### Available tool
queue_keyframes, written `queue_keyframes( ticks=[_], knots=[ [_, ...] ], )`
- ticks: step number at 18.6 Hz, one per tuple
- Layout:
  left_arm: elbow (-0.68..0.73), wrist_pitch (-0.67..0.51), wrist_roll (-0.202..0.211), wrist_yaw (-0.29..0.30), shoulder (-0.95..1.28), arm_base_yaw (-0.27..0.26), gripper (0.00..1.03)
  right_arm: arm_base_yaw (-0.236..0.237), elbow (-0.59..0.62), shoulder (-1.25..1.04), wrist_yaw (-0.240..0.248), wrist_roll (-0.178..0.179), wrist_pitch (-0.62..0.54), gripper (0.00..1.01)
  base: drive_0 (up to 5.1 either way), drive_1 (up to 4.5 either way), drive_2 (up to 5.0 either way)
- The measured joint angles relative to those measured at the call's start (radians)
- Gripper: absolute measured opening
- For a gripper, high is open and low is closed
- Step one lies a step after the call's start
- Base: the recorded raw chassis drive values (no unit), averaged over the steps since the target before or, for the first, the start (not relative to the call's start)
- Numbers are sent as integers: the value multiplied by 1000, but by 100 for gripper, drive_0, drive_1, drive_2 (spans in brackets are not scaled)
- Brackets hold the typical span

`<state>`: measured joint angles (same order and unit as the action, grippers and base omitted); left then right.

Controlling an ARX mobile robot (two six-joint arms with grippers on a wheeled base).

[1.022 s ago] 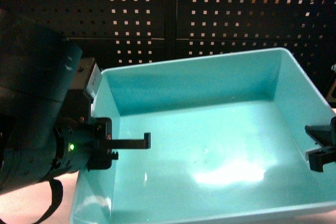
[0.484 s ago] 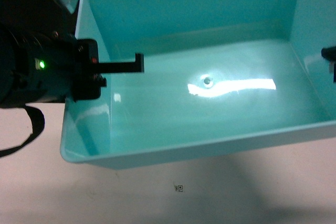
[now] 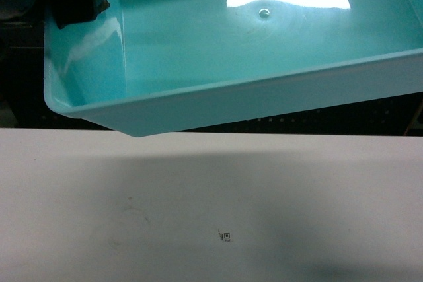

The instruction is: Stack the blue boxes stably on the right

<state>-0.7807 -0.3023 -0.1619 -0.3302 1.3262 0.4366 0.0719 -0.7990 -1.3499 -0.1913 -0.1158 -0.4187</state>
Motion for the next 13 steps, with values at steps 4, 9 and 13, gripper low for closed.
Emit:
queue_keyframes(
  ticks=[4,9,13],
  knots=[
    [0,-20,21,-5,-5,1,2,0,0,19,4,10,-9,7,0,0,0],
    [0,-20,21,-5,-5,1,2,0,0,19,4,10,-8,7,0,0,0],
    [0,-19,28,-6,-5,1,2,2,0,19,4,10,-9,7,-83,-83,-83]
  ],
)
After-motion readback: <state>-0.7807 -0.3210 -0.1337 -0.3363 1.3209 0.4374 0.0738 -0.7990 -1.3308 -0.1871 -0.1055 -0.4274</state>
